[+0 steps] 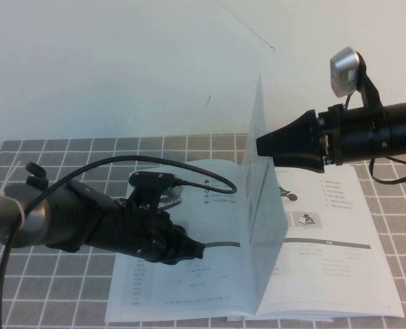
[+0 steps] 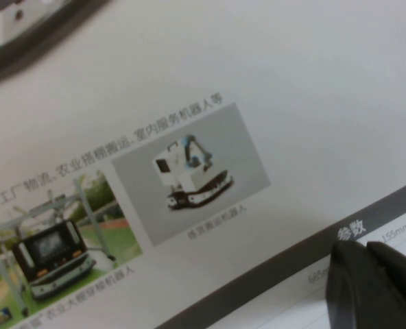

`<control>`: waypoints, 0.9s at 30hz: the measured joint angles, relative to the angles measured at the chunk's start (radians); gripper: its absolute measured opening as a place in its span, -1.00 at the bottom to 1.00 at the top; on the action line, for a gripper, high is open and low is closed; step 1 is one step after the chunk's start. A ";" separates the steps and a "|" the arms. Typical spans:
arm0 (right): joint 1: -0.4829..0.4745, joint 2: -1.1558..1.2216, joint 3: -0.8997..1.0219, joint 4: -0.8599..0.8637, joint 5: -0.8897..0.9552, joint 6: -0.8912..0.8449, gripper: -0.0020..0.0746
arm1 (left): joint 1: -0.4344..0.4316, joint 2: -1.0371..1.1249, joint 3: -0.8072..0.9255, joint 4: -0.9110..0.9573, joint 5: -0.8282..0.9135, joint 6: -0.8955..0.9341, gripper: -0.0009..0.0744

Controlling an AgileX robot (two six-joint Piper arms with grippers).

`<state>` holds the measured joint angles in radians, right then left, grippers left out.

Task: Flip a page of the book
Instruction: Open the closed book

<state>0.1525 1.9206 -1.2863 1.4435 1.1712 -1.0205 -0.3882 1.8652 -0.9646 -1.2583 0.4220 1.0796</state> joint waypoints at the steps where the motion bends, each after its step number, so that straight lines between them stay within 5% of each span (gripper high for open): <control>1: 0.002 0.000 0.000 0.005 0.000 -0.005 0.20 | 0.000 0.000 0.000 0.000 0.000 0.000 -0.99; 27: 0.119 0.000 0.000 0.091 -0.092 -0.096 0.11 | 0.000 0.000 0.000 -0.066 0.000 0.000 -0.99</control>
<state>0.2718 1.9206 -1.2863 1.5348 1.0788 -1.1170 -0.3882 1.8652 -0.9646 -1.3241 0.4220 1.0796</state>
